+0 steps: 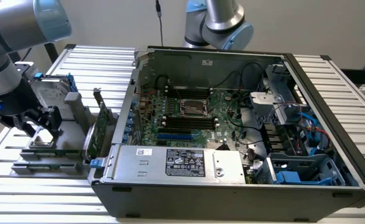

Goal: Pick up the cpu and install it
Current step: 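Pick up the cpu and move it towards the insertion slot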

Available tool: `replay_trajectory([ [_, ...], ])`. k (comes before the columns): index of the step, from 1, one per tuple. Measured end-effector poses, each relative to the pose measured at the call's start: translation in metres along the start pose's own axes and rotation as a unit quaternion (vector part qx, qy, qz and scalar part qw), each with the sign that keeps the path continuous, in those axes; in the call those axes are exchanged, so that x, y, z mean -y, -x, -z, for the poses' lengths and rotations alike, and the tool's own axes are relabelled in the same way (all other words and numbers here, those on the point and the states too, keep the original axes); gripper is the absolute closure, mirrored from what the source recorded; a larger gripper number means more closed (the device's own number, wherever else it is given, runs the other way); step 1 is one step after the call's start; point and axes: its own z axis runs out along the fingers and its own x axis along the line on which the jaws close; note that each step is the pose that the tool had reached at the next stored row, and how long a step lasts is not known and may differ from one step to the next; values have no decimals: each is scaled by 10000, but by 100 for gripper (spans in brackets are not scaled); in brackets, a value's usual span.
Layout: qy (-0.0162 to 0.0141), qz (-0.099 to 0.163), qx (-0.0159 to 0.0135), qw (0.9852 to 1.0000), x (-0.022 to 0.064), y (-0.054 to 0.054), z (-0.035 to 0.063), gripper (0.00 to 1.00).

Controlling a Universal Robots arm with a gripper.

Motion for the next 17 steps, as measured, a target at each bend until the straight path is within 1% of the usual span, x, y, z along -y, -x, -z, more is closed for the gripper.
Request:
replay_trajectory([
  [7, 22, 0, 0, 10000, 12, -4, -20, 35],
  [12, 42, -3, -8, 10000, 13, -22, -30, 35],
  [17, 49, -17, -19, 10000, 15, -32, -47, 35],
])
